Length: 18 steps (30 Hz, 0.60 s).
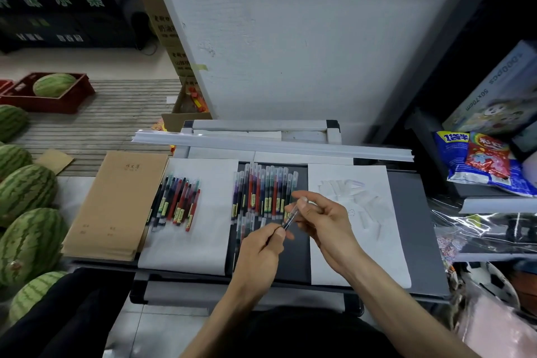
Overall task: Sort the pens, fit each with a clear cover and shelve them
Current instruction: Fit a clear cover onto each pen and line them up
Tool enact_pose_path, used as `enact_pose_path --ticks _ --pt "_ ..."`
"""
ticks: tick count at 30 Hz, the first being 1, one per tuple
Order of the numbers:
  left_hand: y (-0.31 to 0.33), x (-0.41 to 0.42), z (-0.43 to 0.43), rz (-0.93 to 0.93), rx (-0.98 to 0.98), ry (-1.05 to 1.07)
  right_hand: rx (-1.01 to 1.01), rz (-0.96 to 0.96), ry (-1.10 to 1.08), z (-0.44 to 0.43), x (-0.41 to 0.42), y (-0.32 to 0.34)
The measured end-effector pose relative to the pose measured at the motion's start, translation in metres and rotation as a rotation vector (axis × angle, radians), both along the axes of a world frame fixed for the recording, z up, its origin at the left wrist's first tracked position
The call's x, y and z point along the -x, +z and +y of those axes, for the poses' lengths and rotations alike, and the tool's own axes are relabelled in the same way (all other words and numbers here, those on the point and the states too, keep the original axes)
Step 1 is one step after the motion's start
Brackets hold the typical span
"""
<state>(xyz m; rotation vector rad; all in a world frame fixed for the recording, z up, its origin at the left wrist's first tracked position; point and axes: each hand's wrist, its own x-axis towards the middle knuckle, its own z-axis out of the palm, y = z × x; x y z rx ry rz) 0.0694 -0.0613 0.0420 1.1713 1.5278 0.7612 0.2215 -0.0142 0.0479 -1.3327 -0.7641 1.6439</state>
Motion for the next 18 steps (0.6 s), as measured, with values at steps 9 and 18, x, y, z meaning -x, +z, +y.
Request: enact_pose_path --ticks 9,18 --pt "0.001 -0.002 0.003 -0.427 0.338 0.071 -0.016 -0.053 0.086 0.003 -0.003 -0.011" --pt "-0.022 -0.005 0.002 0.469 0.044 -0.253 -0.017 -0.414 0.243 -0.004 -0.009 -0.05"
